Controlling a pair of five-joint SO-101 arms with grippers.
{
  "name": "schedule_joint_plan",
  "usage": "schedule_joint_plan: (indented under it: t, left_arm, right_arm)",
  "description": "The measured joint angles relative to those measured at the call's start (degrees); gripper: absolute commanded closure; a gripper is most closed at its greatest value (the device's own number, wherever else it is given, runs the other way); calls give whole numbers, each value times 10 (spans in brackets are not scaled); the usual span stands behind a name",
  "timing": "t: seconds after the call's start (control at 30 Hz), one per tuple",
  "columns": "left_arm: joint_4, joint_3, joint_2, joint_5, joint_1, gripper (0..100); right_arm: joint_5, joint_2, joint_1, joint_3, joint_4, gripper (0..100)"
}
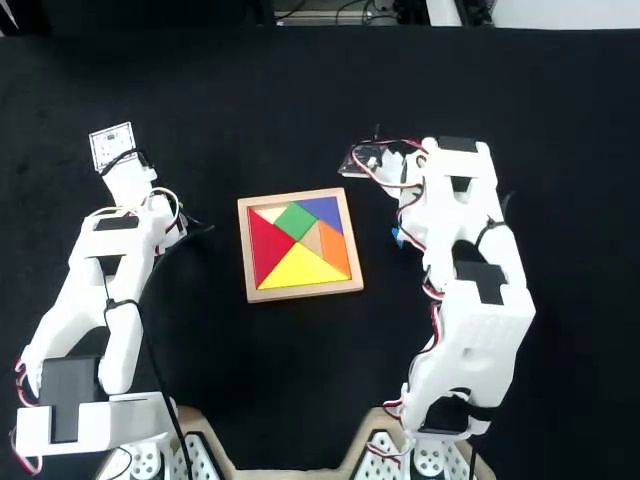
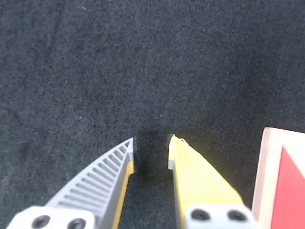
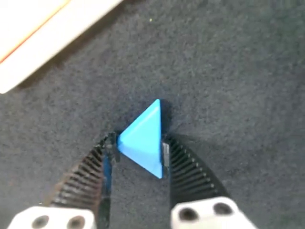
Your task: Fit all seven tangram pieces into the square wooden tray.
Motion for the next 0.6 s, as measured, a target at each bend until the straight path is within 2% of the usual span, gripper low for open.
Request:
schedule_joint_plan:
  t: [0.27, 0.47, 0.6]
  left_arm:
    - [0, 0, 0, 0, 0, 870]
    - [0, 0, 0, 0, 0, 870]
    - [0, 0, 0, 0, -1, 870]
  right_arm:
    - [-22, -7, -25, -118, 105, 985]
    - [-80, -19, -136, -197, 120, 985]
    - [-92, -1, -218, -221, 74, 985]
